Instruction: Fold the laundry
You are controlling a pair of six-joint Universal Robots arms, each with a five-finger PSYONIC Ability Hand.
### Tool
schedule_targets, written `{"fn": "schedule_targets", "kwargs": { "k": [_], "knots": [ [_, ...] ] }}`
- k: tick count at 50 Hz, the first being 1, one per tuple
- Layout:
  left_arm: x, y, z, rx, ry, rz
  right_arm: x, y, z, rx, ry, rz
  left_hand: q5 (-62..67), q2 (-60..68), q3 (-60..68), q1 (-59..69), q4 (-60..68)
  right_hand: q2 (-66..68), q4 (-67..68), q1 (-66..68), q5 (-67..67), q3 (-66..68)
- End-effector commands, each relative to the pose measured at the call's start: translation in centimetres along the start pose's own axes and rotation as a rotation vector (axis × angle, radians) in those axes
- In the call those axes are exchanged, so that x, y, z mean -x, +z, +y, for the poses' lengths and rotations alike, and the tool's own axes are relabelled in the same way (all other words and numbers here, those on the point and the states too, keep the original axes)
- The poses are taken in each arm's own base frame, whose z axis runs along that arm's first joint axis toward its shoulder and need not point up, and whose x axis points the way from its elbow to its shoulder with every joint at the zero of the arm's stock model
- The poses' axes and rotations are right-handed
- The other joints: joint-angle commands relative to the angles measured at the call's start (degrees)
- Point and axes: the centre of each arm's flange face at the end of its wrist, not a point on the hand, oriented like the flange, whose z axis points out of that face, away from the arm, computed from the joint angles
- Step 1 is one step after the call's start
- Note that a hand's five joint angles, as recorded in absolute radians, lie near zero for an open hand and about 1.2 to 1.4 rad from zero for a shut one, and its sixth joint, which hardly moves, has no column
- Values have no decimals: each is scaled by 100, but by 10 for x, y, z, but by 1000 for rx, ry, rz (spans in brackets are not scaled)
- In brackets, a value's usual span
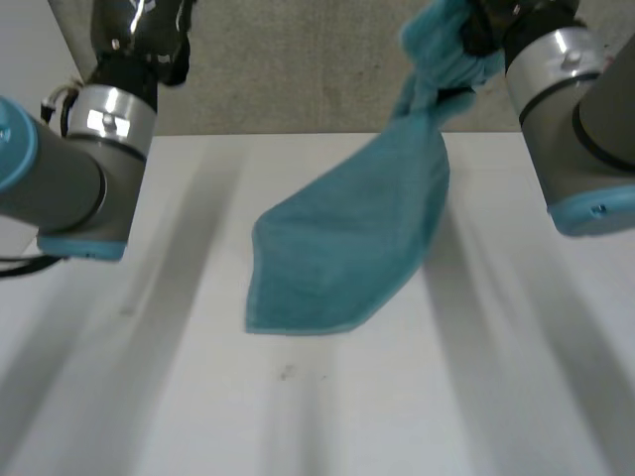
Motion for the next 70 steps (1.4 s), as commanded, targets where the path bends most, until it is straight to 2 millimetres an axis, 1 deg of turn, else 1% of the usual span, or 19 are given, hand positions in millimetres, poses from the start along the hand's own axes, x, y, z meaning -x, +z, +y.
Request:
{"fn": "schedule_targets", "kwargs": {
  "k": [1,6,7,15,19,30,34,38,39,47,53,56,57,59,61,62,66,67,70],
  "knots": [
    [-30,-49,38,205,-49,116,17,-36,5,86,-2,-156,-4448,-4683,-4659,-4566,-4669,1341,1197,2610,1585,1276],
    [-52,-67,63,313,-124,178,11,-44,-22,37,-2,-148,-4551,-4787,-4762,-4670,-4773,1341,1197,2610,1585,1276],
    [-59,-73,68,352,-181,194,5,-48,-39,0,-4,-133,-4585,-4820,-4796,-4703,-4806,1341,1197,2610,1585,1276],
    [-99,-99,88,557,-537,301,-8,-56,-61,-6,-9,-111,-4586,-4821,-4796,-4704,-4807,1341,1197,2610,1585,1276],
    [-112,-104,94,582,-566,341,-9,-58,-66,-6,-8,-112,-4552,-4787,-4762,-4670,-4773,1341,1197,2610,1585,1276],
    [-108,-89,92,548,-563,294,-15,-75,-104,-85,12,-115,-4585,-4820,-4796,-4703,-4806,1341,1197,2610,1585,1276],
    [-107,-85,91,534,-559,296,-12,-89,-129,-140,46,-152,-4702,-4938,-4913,-4820,-4923,1341,1197,2610,1585,1276],
    [-114,-85,86,514,-569,332,-8,-100,-141,-161,85,-198,-5073,-5308,-5283,-5191,-5294,1341,1197,2610,1585,1276],
    [-124,-87,79,496,-581,372,-8,-102,-143,-160,91,-205,-5139,-5375,-5350,-5258,-5361,1341,1197,2610,1585,1276],
    [-156,-86,44,358,-658,518,-3,-115,-140,-80,190,-283,-5157,-5393,-5368,-5275,-5378,1341,1197,2610,1585,1276],
    [-164,-85,41,364,-736,528,4,-125,-136,-63,238,-381,-4906,-5141,-5116,-5024,-5127,1341,1197,2610,1585,1276],
    [-170,-89,40,380,-801,577,2,-127,-134,-57,236,-374,-1032,-1268,-1243,-1151,-1254,1341,1197,2610,1585,1276],
    [-170,-89,40,380,-801,577,0,-126,-133,-54,233,-363,-1019,-1255,-1230,-1137,-1240,1341,1197,2610,1585,1276],
    [-172,-90,40,386,-827,592,-13,-118,-122,-29,213,-308,1540,1305,1329,1422,1319,1341,1197,2610,1585,1276],
    [-169,-88,43,389,-825,563,-18,-115,-117,-17,204,-285,1552,1317,1342,1434,1331,1341,1197,2610,1585,1276],
    [-166,-85,44,385,-818,540,-31,-109,-105,13,188,-236,1552,1317,1342,1434,1331,1341,1197,2610,1585,1276],
    [-131,-59,59,364,-749,320,-41,-101,-88,51,178,-197,1552,1317,1342,1434,1331,1341,1197,2610,1585,1276],
    [-106,-42,63,330,-696,223,-47,-95,-78,66,172,-175,1552,1317,1342,1434,1331,1341,1197,2610,1585,1276],
    [-63,-16,46,223,-576,128,-56,-68,-48,76,158,-128,1552,1317,1342,1434,1331,1341,1197,2610,1585,1276]
  ]
}}
